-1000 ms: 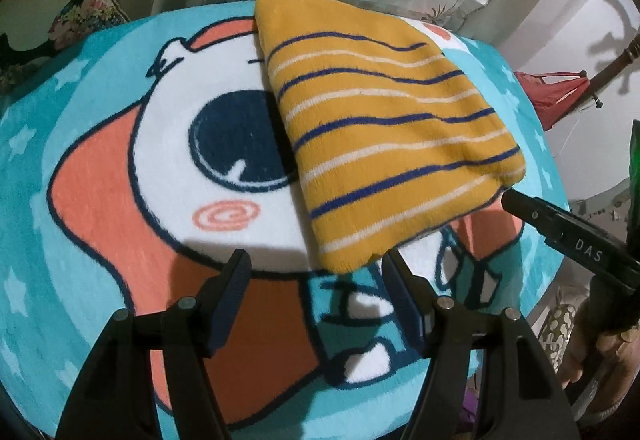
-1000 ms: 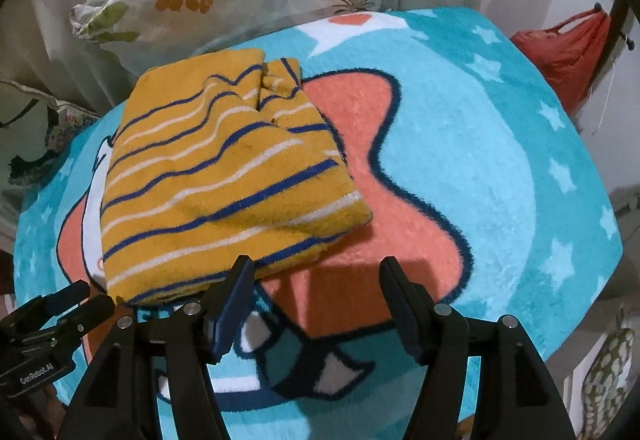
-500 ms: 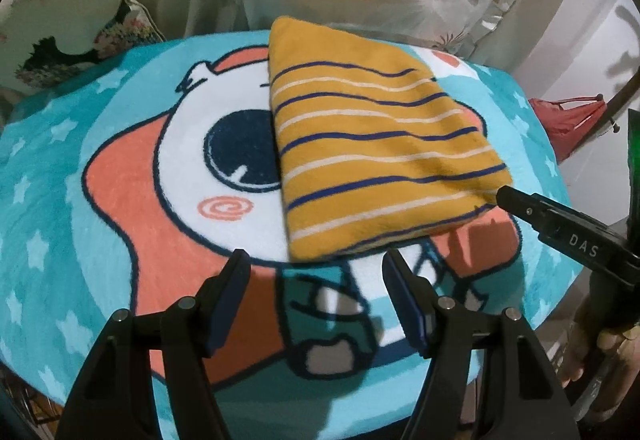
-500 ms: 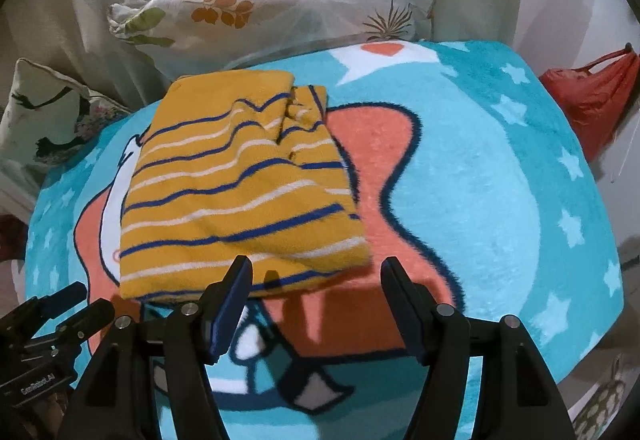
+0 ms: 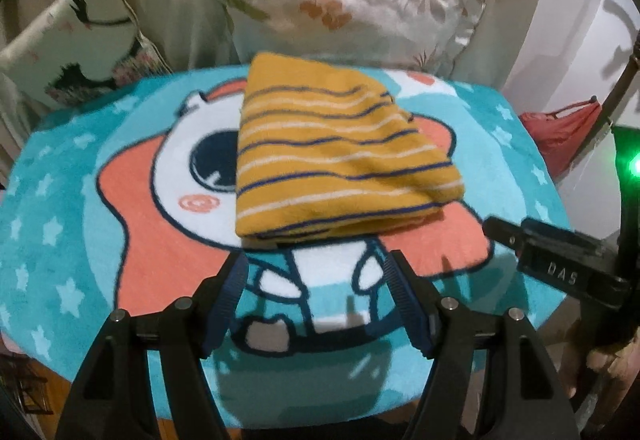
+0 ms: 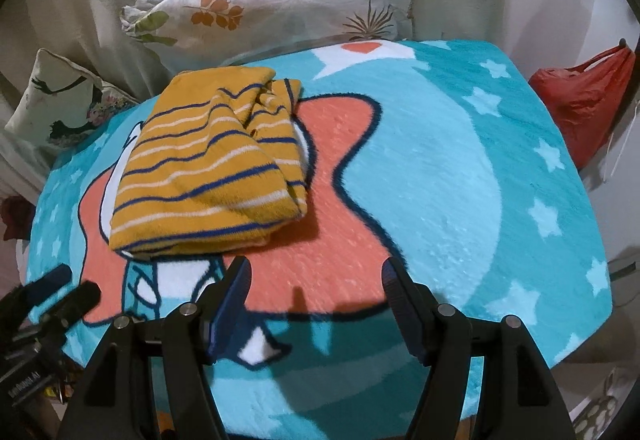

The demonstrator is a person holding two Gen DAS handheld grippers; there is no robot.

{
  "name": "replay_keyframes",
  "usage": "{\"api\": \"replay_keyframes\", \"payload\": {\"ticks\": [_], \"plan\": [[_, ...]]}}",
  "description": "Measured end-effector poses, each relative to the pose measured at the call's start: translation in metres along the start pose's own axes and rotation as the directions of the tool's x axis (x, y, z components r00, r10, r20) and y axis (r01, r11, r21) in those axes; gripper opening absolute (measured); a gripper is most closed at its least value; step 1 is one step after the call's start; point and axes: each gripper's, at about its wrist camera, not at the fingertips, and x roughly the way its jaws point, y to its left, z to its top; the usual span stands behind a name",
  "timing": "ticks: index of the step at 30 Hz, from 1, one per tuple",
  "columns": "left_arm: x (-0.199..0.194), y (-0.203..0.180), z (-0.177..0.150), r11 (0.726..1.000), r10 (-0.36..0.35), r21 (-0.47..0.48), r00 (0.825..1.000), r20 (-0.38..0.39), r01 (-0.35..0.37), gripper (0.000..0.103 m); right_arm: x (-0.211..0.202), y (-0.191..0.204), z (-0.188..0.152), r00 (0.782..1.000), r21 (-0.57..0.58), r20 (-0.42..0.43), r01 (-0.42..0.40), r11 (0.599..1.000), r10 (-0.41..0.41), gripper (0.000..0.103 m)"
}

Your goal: Fold small clothes

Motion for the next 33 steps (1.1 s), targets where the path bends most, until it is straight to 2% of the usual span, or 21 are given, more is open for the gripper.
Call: {"api": "replay_keyframes", "payload": {"ticks": [2,5,7,10,13,14,16,18,19,20,21,24,27,28,31,32,33], "plan": [[-0.010,-0.002,0.000,0.999,0.035,-0.004,0.998,0.046,-0.035,0.071,-0.003,-0.002,-0.003,1.000,-0.001,0.005,-0.005,1.000,0.005,0.073],[-0.026,-0.001,0.001,0.995,0.101,-0.019,0.987,0.126,-0.100,0.079,-0.009,-0.002,-0.007,1.000,-0.008,0.018,-0.011,1.000,0.011,0.073],[-0.039,0.001,0.000,0.990,0.139,-0.029,0.972,0.191,-0.136,0.085,-0.012,0.001,-0.009,1.000,-0.015,0.025,-0.019,1.000,0.020,0.073],[-0.051,0.006,-0.002,0.985,0.170,-0.058,0.956,0.239,-0.160,0.093,-0.014,0.007,-0.010,0.999,-0.030,0.031,-0.026,0.999,0.027,0.073],[-0.067,0.015,-0.006,0.975,0.216,-0.121,0.930,0.299,-0.188,0.093,-0.015,0.013,-0.011,0.999,-0.045,0.032,-0.036,0.998,0.037,0.073],[-0.073,0.018,-0.007,0.971,0.231,-0.141,0.919,0.321,-0.195,0.093,-0.015,0.015,-0.012,0.999,-0.052,0.031,-0.039,0.998,0.040,0.073],[-0.089,0.023,-0.011,0.955,0.283,-0.199,0.877,0.388,-0.220,0.096,-0.015,0.020,-0.015,0.999,-0.065,0.030,-0.043,0.997,0.045,0.073],[-0.109,0.030,-0.015,0.934,0.339,-0.268,0.820,0.460,-0.236,0.103,-0.016,0.025,-0.017,0.998,-0.078,0.030,-0.048,0.996,0.050,0.073],[-0.117,0.032,-0.016,0.928,0.353,-0.288,0.800,0.484,-0.235,0.103,-0.016,0.027,-0.017,0.998,-0.083,0.032,-0.049,0.995,0.052,0.073],[-0.124,0.036,-0.016,0.921,0.368,-0.311,0.790,0.490,-0.236,0.103,-0.017,0.029,-0.018,0.998,-0.089,0.036,-0.052,0.995,0.055,0.073],[-0.127,0.038,-0.014,0.916,0.378,-0.319,0.793,0.477,-0.245,0.103,-0.020,0.032,-0.018,0.997,-0.099,0.045,-0.050,0.994,0.055,0.073],[-0.125,0.041,-0.005,0.903,0.411,-0.308,0.818,0.403,-0.301,0.103,-0.026,0.040,-0.019,0.996,-0.125,0.069,-0.041,0.991,0.049,0.073],[-0.120,0.040,-0.008,0.903,0.415,-0.285,0.821,0.391,-0.321,0.103,-0.034,0.047,-0.019,0.994,-0.143,0.102,-0.029,0.989,0.044,0.073],[-0.117,0.041,-0.009,0.906,0.409,-0.273,0.830,0.380,-0.322,0.103,-0.037,0.049,-0.019,0.993,-0.149,0.112,-0.023,0.989,0.040,0.073],[-0.106,0.042,-0.011,0.926,0.357,-0.246,0.878,0.318,-0.287,0.103,-0.041,0.053,-0.020,0.991,-0.163,0.129,-0.012,0.987,0.033,0.074],[-0.102,0.044,-0.012,0.936,0.321,-0.238,0.903,0.286,-0.258,0.103,-0.041,0.054,-0.021,0.991,-0.166,0.128,-0.011,0.986,0.032,0.075],[-0.098,0.044,-0.013,0.944,0.292,-0.233,0.918,0.269,-0.233,0.103,-0.040,0.055,-0.022,0.992,-0.167,0.123,-0.013,0.986,0.034,0.075]]}}
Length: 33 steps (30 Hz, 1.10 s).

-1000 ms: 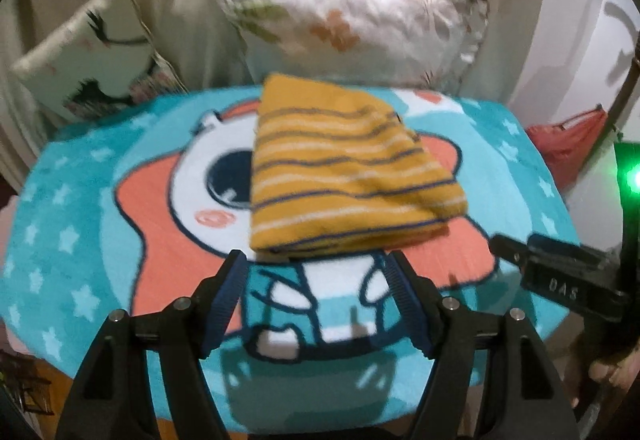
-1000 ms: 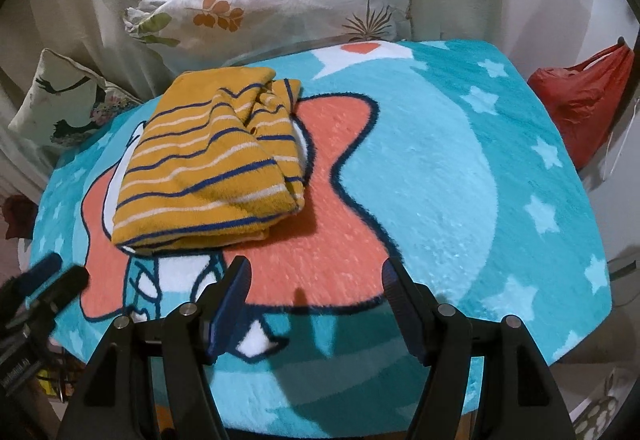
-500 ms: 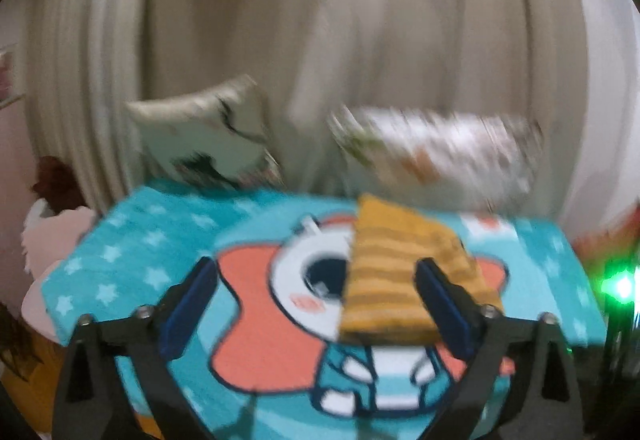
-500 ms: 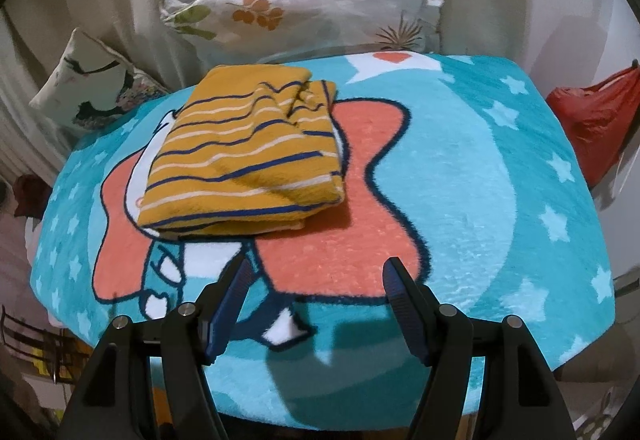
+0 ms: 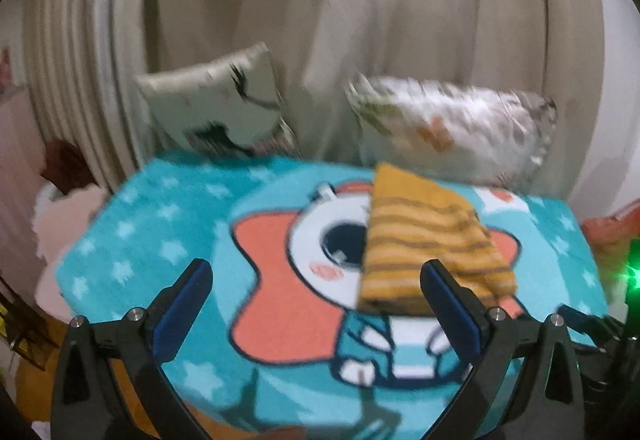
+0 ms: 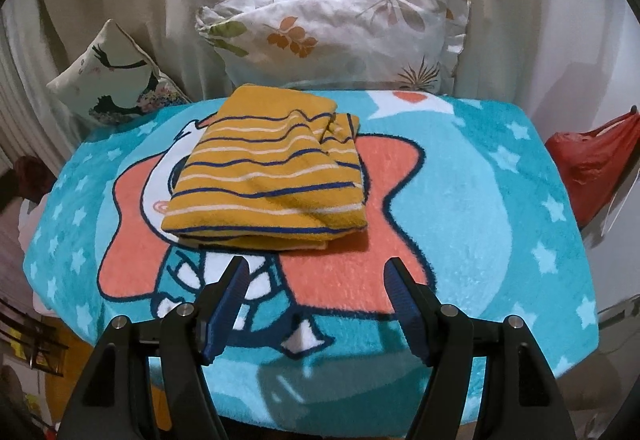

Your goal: Fold small clothes

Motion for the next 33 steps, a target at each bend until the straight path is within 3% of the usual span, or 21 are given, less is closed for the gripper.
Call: {"api": "replay_keyframes", "payload": {"ticks": [3,11,33], "plan": [[0.009,0.000,-0.009,0.996,-0.083,-0.020,0.994,-0.073,0.082,0.103,0.003,0.002,-0.004,1.000,-0.001,-0.015,-0.003,1.000,0.003,0.075],[0.028,-0.010,-0.030,0.995,-0.093,0.008,0.975,-0.200,0.096,0.103,0.014,-0.001,-0.012,0.998,0.019,-0.053,0.016,1.000,-0.015,0.075],[0.059,-0.027,-0.036,0.990,-0.106,0.050,0.940,-0.324,0.129,0.103,0.042,-0.004,-0.012,0.992,0.021,-0.117,0.038,0.999,-0.036,0.076]]}}
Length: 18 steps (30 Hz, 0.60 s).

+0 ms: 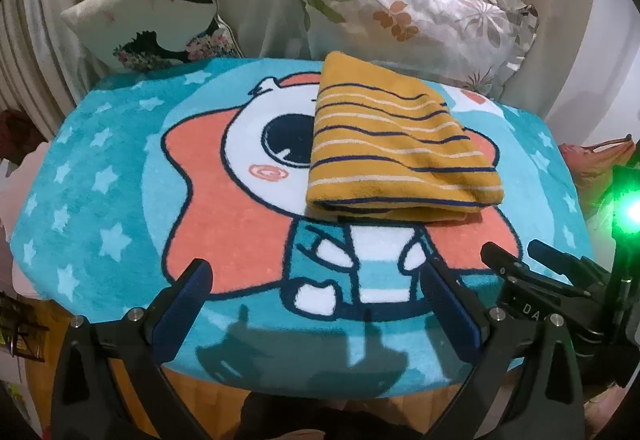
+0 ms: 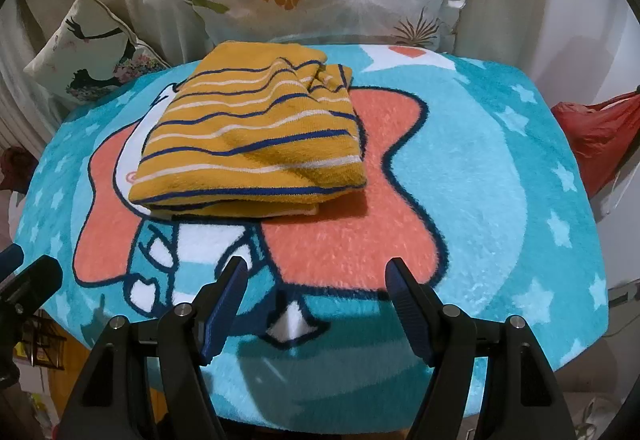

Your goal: Fold small clothes

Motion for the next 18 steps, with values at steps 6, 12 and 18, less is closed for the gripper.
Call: {"api": "replay_keyframes", "payload": {"ticks": [6,12,18], "plan": [[0.006,-0.005,0.003,1.000,0.009,0.006,1.000,-0.014,-0.009,0.103,0.005,-0.001,0.004,1.000,-0.004,-0.007,0.001,1.000,-0.001,0.076],[0.013,-0.008,0.006,1.000,0.001,0.010,0.999,-0.034,-0.001,0.103,0.008,-0.006,0.008,1.000,0.005,-0.008,-0.001,1.000,0.001,0.076],[0.025,-0.008,0.006,1.000,-0.006,0.002,0.997,-0.077,0.006,0.103,0.014,-0.005,0.009,1.000,-0.008,-0.021,0.003,1.000,-0.003,0.077]]}}
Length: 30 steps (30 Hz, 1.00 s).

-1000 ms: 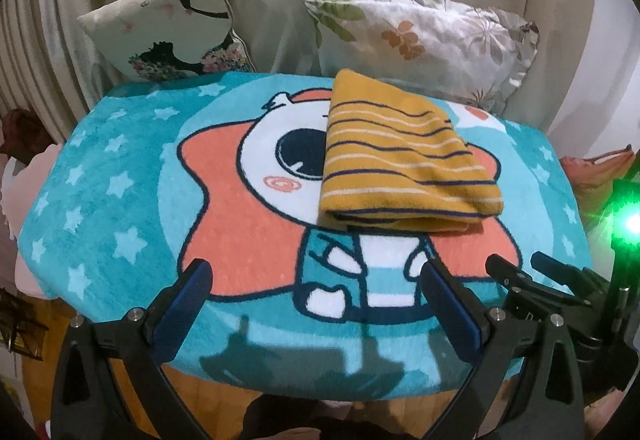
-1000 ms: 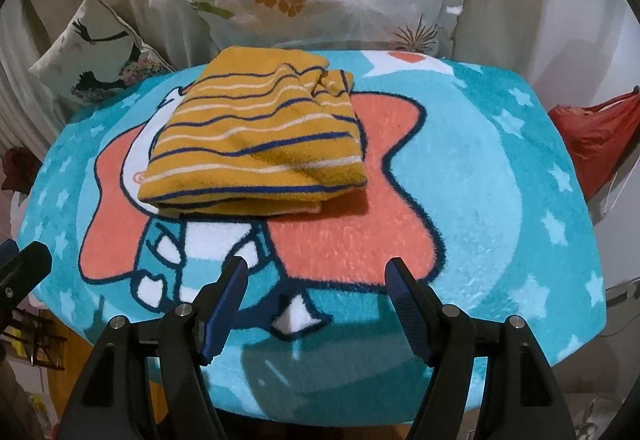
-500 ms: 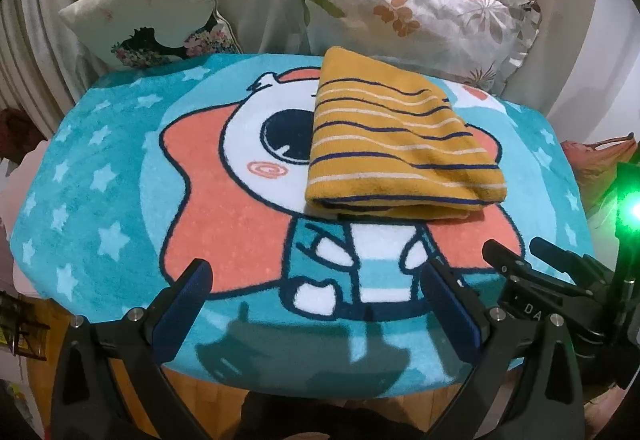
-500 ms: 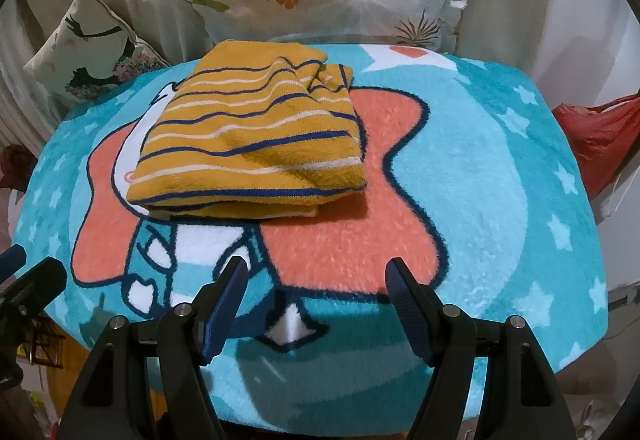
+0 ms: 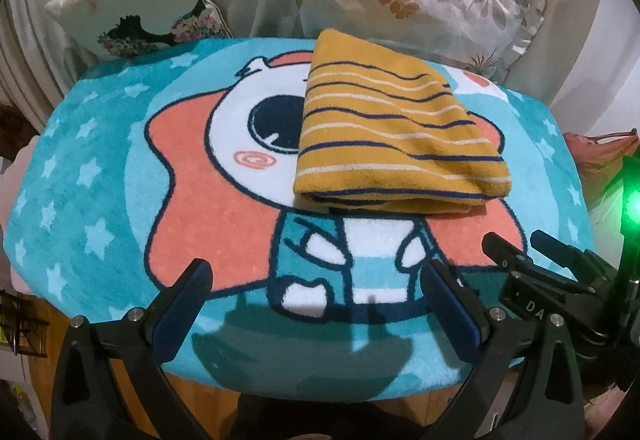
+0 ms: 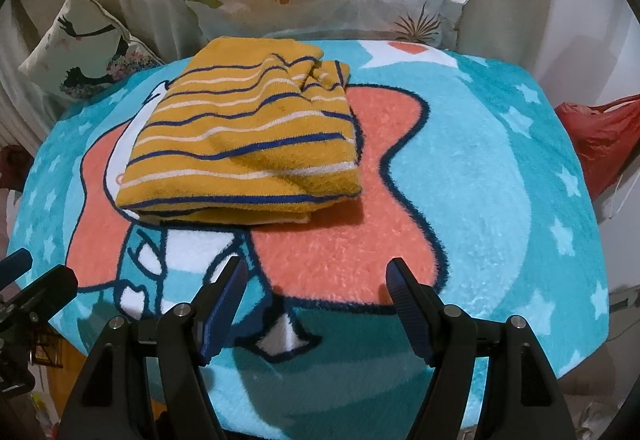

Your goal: Fold small clothes

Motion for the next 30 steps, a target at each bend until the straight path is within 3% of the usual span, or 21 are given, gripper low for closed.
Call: {"api": "replay_keyframes", "payload": {"ticks": [6,30], "plan": [[0.011,-0.001,0.001,1.000,-0.001,-0.008,0.999,-0.040,0.001,0.103,0.004,0.001,0.002,1.000,-0.012,-0.008,0.007,1.000,-0.007,0.077],[0.022,-0.009,0.003,1.000,-0.001,-0.006,0.997,-0.073,0.001,0.103,0.015,-0.008,0.006,0.999,-0.004,-0.032,0.012,1.000,-0.012,0.078]]}}
